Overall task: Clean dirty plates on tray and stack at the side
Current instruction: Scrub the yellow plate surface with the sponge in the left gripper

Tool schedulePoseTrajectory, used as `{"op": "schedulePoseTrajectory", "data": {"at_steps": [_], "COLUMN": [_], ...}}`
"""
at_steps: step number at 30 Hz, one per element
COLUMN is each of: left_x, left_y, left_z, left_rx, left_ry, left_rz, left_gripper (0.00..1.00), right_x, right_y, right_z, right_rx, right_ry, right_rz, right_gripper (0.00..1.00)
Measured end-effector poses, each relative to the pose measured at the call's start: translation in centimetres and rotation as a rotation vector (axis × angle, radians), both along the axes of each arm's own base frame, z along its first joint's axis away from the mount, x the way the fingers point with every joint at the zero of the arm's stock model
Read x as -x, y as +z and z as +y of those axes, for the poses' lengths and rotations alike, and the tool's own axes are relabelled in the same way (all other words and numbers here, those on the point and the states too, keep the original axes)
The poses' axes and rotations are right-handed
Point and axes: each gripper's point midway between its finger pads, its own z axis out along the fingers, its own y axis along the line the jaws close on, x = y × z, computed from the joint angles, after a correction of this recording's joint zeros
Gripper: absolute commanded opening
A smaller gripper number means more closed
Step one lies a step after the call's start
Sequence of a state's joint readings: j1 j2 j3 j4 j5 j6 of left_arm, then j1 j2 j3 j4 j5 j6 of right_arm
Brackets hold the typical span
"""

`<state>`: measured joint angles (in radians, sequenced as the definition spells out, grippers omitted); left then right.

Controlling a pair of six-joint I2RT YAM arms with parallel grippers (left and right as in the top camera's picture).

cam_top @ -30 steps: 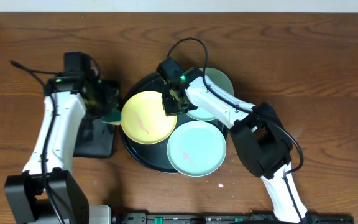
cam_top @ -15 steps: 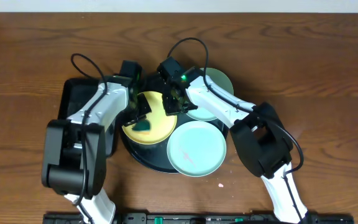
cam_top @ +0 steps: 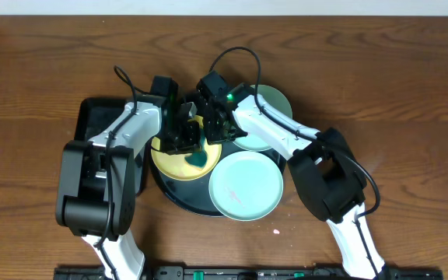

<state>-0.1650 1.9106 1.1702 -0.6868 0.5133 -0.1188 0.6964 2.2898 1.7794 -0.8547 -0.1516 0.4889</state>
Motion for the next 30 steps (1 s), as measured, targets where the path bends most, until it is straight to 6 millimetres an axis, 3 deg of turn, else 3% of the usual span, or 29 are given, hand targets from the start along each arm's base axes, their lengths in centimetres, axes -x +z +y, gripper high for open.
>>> {"op": "schedulePoseTrajectory", "data": {"at_steps": [3,8,12,17,20,23,30], "left_x": [0.0,0.0,-0.2,-1.7,-3.6,-4.0,-0.1], "left_y": [-0.4,-0.2,0.0,-0.1,0.2,0.6,0.7], "left_z": [1.3,6.1,8.6,7.9,5.9,3.8,2.4], "left_rx": [-0.090,-0.393,-0.528,-0.477,-0.348,-0.238,-0.163], "left_ry": [0.095,0.324,0.407,0.309,0.177,0.066,-0.044], "left_rz": [0.041,0.095,0.071,-0.002,-0.092,-0.134,-0.004], "left_gripper": [0.07,0.07,0.07,0.07,0.07,0.07,0.07], "right_x": [0.0,0.0,0.0,0.0,0.0,0.0,0.0], "right_y": [0.0,0.0,0.0,0.0,0.0,0.0,0.0], "right_z": [0.0,0.0,0.0,0.0,0.0,0.0,0.0], "right_rx": [0.000,0.000,0.000,0.001,0.001,0.001,0.001], "right_ry": [0.000,0.000,0.000,-0.001,-0.001,-0.001,-0.001], "right_rz": [0.000,0.000,0.000,-0.001,-0.002,-0.001,-0.002], "right_gripper": [0.01,0.01,0.01,0.01,0.01,0.01,0.01]}}
